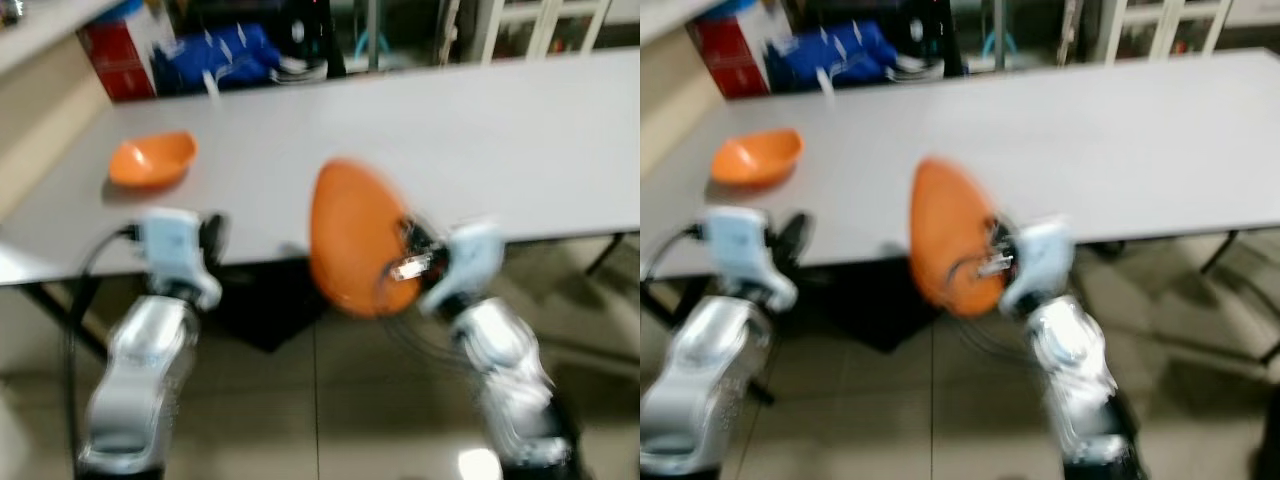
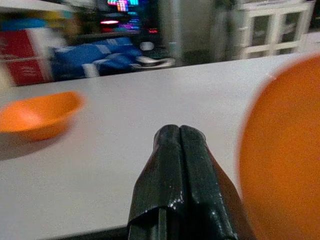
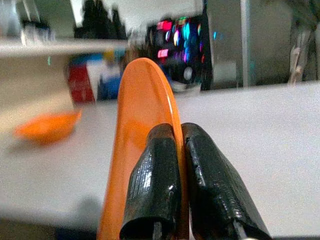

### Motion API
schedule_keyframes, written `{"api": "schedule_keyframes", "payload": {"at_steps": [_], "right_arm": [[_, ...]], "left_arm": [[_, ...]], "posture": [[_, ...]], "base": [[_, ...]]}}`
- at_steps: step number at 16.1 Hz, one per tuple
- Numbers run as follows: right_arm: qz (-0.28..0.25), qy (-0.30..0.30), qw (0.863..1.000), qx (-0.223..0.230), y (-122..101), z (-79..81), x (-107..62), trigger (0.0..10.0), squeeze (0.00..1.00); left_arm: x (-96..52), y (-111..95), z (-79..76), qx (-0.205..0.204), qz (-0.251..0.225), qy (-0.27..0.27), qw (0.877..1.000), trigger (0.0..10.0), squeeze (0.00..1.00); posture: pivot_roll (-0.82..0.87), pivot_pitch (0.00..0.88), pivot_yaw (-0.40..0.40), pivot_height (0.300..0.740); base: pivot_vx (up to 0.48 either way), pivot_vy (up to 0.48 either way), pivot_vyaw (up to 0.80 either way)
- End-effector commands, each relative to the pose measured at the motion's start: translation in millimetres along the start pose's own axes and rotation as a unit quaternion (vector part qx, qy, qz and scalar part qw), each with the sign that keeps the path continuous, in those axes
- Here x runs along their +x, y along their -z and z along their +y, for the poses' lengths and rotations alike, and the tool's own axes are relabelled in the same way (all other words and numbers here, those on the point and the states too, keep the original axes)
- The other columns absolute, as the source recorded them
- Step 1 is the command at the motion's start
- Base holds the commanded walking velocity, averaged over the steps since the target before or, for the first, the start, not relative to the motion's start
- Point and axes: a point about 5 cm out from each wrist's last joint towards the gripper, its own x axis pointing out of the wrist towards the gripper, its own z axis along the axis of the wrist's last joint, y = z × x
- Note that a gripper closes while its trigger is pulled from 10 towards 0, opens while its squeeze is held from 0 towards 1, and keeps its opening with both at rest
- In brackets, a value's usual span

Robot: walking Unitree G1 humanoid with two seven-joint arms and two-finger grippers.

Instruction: Setting the table

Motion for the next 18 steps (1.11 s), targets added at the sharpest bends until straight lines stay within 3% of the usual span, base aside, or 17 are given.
{"api": "schedule_keyframes", "payload": {"at_steps": [1,4,6,7,8,9,11,14,18], "right_arm": [[-0.068,-0.061,0.996,0.022,-33.7,22.7,15.9,0.0,0.13],[-0.142,-0.139,0.979,0.043,-83.5,38.3,48.6,0.0,0.12],[-0.138,-0.163,0.975,0.058,-87.9,46.2,62.9,0.0,0.00],[-0.135,-0.167,0.974,0.068,-90.6,51.8,72.0,4.2,0.00],[-0.133,-0.170,0.974,0.072,-93.2,55.5,77.6,9.1,0.00],[-0.136,-0.173,0.972,0.079,-96.1,57.3,81.5,10.0,0.00],[-0.140,-0.162,0.968,0.129,-110.1,51.9,101.3,10.0,0.00],[-0.134,-0.153,0.962,0.180,-116.2,46.1,114.6,10.0,0.00],[-0.076,-0.072,0.961,0.255,-94.0,33.4,139.9,10.0,0.00]], "left_arm": [[-1.3,-0.9,11.3,0.010,0.002,-0.019,1.000,10.0,0.00],[2.3,-1.7,9.9,0.006,0.000,-0.016,1.000,10.0,0.00],[3.3,-2.4,10.5,-0.001,-0.001,-0.016,1.000,10.0,0.00],[3.1,-2.1,9.4,-0.004,-0.001,-0.016,1.000,10.0,0.00],[2.8,-2.0,8.5,-0.006,-0.001,-0.016,1.000,10.0,0.00],[2.6,-1.9,8.6,-0.008,0.000,-0.017,1.000,10.0,0.00],[2.6,-1.9,10.1,-0.009,-0.001,-0.021,1.000,10.0,0.00],[3.5,-2.4,8.8,-0.005,-0.001,-0.020,1.000,10.0,0.00],[1.7,-4.0,8.0,-0.007,-0.003,-0.022,1.000,10.0,0.00]], "posture": [[-0.10,0.000,0.107,0.740],[-0.10,0.000,0.113,0.740],[-0.10,0.000,0.113,0.740],[-0.09,0.000,0.115,0.740],[-0.09,0.000,0.115,0.740],[-0.09,0.000,0.115,0.740],[-0.08,0.000,0.112,0.740],[-0.08,0.000,0.112,0.740],[-0.06,0.000,0.109,0.740]], "base": [[0.480,0.000,0.00],[0.452,0.000,0.00],[0.480,0.000,0.00],[0.000,0.000,0.00],[0.000,0.000,0.00],[0.000,0.000,0.00],[0.000,0.000,0.00],[0.000,0.000,0.00],[0.000,0.000,0.00]]}}
